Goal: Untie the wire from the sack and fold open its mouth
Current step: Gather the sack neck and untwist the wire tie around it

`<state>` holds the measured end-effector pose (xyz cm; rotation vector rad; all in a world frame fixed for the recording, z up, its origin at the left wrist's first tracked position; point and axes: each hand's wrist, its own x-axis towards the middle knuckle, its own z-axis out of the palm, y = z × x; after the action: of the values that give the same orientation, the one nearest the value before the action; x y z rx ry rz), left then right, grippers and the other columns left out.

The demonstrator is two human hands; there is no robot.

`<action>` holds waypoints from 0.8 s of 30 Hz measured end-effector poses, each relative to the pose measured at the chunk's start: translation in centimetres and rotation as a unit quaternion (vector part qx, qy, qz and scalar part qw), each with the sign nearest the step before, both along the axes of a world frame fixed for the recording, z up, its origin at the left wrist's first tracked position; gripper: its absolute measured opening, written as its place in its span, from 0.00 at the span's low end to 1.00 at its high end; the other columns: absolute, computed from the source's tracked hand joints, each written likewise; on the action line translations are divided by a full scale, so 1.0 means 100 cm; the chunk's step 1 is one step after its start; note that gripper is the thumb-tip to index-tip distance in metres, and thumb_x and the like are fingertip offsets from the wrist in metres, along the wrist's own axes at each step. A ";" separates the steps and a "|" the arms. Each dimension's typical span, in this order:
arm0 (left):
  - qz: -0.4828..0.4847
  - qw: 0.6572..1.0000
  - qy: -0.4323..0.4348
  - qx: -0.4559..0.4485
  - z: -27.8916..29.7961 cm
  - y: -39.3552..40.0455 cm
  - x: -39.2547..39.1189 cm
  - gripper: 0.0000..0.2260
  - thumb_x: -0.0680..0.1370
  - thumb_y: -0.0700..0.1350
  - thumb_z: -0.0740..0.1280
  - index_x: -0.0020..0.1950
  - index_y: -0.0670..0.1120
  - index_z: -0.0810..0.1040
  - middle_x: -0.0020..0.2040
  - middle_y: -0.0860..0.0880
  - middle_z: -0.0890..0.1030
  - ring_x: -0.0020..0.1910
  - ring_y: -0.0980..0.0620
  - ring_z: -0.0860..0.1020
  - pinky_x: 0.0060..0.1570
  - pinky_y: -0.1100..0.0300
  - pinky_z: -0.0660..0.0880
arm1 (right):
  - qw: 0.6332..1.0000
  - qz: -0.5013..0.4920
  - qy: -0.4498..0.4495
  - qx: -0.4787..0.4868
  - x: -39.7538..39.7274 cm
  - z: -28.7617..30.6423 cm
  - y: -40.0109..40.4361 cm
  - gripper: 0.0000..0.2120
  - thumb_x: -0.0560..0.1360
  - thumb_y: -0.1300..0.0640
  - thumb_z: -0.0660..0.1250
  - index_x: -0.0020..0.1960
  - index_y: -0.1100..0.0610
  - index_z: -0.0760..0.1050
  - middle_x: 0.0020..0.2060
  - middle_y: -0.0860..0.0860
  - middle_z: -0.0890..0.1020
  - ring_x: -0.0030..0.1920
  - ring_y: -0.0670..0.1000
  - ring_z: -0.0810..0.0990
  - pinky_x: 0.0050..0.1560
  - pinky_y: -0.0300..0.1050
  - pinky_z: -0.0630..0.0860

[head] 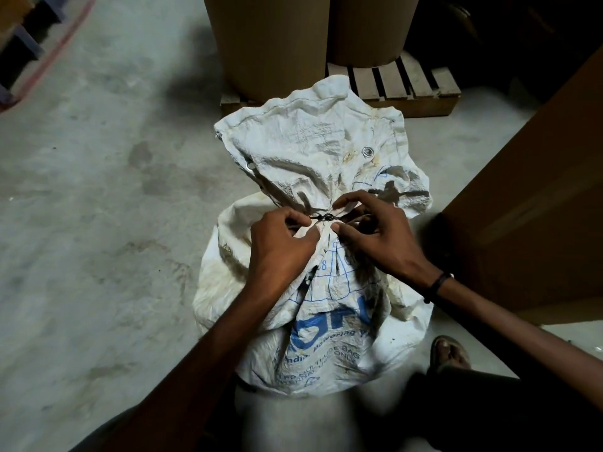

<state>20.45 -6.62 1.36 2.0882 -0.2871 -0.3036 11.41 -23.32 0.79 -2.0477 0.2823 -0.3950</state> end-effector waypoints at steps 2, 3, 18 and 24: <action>0.002 1.000 -0.018 0.005 0.001 0.000 -0.002 0.03 0.72 0.47 0.76 0.43 0.49 0.85 0.42 0.55 0.87 0.43 0.61 0.85 0.48 0.62 0.82 | 1.000 0.007 0.004 -0.005 0.001 0.001 0.000 0.13 0.76 0.57 0.77 0.58 0.48 0.80 0.41 0.48 0.85 0.35 0.54 0.84 0.36 0.49 0.80; 0.009 1.000 -0.028 0.004 0.002 0.000 -0.002 0.02 0.73 0.46 0.75 0.42 0.49 0.85 0.39 0.55 0.86 0.41 0.61 0.84 0.46 0.61 0.82 | 1.000 0.008 0.007 -0.012 0.001 0.002 0.000 0.13 0.76 0.56 0.77 0.58 0.47 0.80 0.41 0.49 0.85 0.34 0.54 0.84 0.35 0.48 0.79; 0.004 1.000 0.021 -0.012 0.006 -0.002 0.000 0.03 0.72 0.48 0.78 0.44 0.52 0.88 0.42 0.57 0.88 0.40 0.61 0.83 0.47 0.62 0.80 | 0.998 0.019 0.026 -0.057 0.002 0.010 -0.002 0.10 0.78 0.55 0.74 0.59 0.47 0.81 0.38 0.46 0.84 0.29 0.42 0.80 0.33 0.33 0.72; 0.020 0.996 0.067 -0.057 0.000 -0.003 0.000 0.03 0.71 0.47 0.79 0.39 0.53 0.87 0.41 0.55 0.88 0.46 0.52 0.86 0.55 0.46 0.83 | 0.993 0.025 0.002 -0.112 0.004 0.015 0.001 0.06 0.83 0.57 0.68 0.58 0.53 0.82 0.37 0.40 0.82 0.33 0.35 0.79 0.33 0.26 0.66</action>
<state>20.46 -6.90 1.38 1.9484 -0.1771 -0.3920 11.81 -23.25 2.26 -2.2701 0.1945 -0.4067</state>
